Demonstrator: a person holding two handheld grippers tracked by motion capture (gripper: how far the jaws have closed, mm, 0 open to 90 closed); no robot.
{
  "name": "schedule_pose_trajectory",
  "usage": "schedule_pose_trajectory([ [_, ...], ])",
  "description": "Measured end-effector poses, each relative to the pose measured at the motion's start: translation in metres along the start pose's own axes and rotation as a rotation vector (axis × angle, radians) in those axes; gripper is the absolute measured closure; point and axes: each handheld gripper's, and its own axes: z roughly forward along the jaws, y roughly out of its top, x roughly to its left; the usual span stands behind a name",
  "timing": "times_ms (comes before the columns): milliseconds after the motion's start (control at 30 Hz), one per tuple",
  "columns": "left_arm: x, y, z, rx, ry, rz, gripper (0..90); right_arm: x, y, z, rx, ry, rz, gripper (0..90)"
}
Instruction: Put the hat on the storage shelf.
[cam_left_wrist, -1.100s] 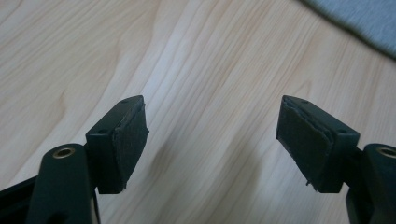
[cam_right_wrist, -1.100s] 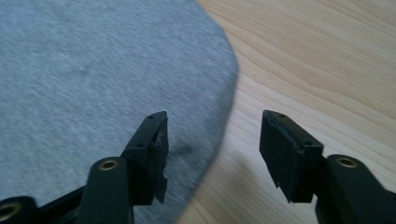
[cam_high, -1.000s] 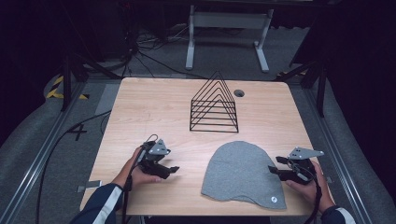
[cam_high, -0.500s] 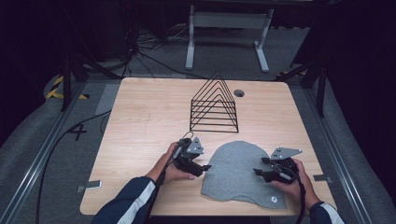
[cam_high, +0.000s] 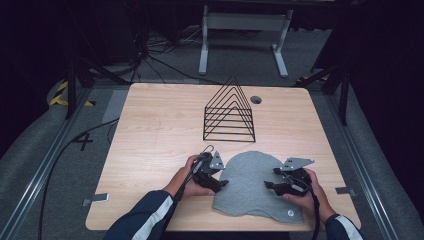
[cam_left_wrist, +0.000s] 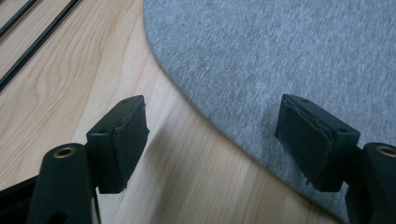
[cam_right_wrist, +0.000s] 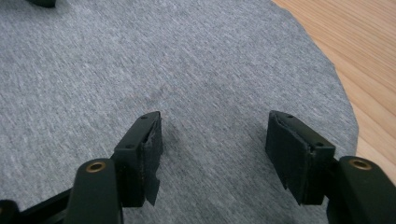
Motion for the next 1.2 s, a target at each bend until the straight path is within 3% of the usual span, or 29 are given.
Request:
schedule_pose_trajectory([
  [67, 0.0, -0.006, -0.007, 0.016, 0.009, 0.009, 25.3, 0.003, 0.004, 0.003, 0.001, 0.006, -0.01, 36.8],
  [267, 0.007, -0.023, -0.021, 0.028, 0.022, -0.019, 25.4, 0.011, 0.018, 0.016, 0.004, 0.031, -0.037, 33.3],
  [367, 0.014, -0.034, -0.03, 0.032, 0.033, -0.059, 25.8, 0.013, 0.026, 0.019, 0.012, 0.039, -0.046, 33.1],
  [433, 0.019, -0.041, -0.035, 0.023, 0.032, -0.076, 25.9, 0.009, 0.03, 0.012, -0.022, 0.023, -0.033, 33.1],
  [467, 0.018, -0.043, -0.037, -0.007, 0.04, -0.072, 27.4, 0.006, 0.031, 0.01, -0.027, 0.021, -0.019, 32.3],
  [567, 0.017, -0.039, -0.042, -0.052, 0.032, -0.068, 30.5, -0.001, 0.029, 0.009, -0.016, 0.009, 0.015, 29.7],
  [633, 0.018, -0.033, -0.04, -0.046, 0.008, -0.067, 28.0, -0.003, 0.027, 0.011, 0.003, 0.003, 0.028, 27.0],
  [700, 0.021, -0.028, -0.032, -0.033, 0.013, -0.076, 26.8, -0.003, 0.027, 0.013, 0.008, -0.002, 0.035, 25.8],
  [767, 0.027, -0.025, -0.025, -0.032, -0.016, -0.116, 24.6, -0.002, 0.026, 0.015, 0.024, -0.033, 0.032, 21.6],
  [900, 0.035, -0.022, -0.015, -0.021, -0.056, -0.173, 22.5, -0.003, 0.024, 0.022, 0.053, -0.028, 0.057, 16.0],
  [1000, 0.036, -0.022, -0.012, 0.014, -0.03, -0.181, 20.7, -0.004, 0.025, 0.024, 0.055, -0.015, 0.053, 14.8],
  [1200, 0.037, -0.021, -0.01, 0.03, 0.01, -0.177, 14.9, -0.003, 0.026, 0.026, 0.044, -0.006, 0.04, 16.5],
])
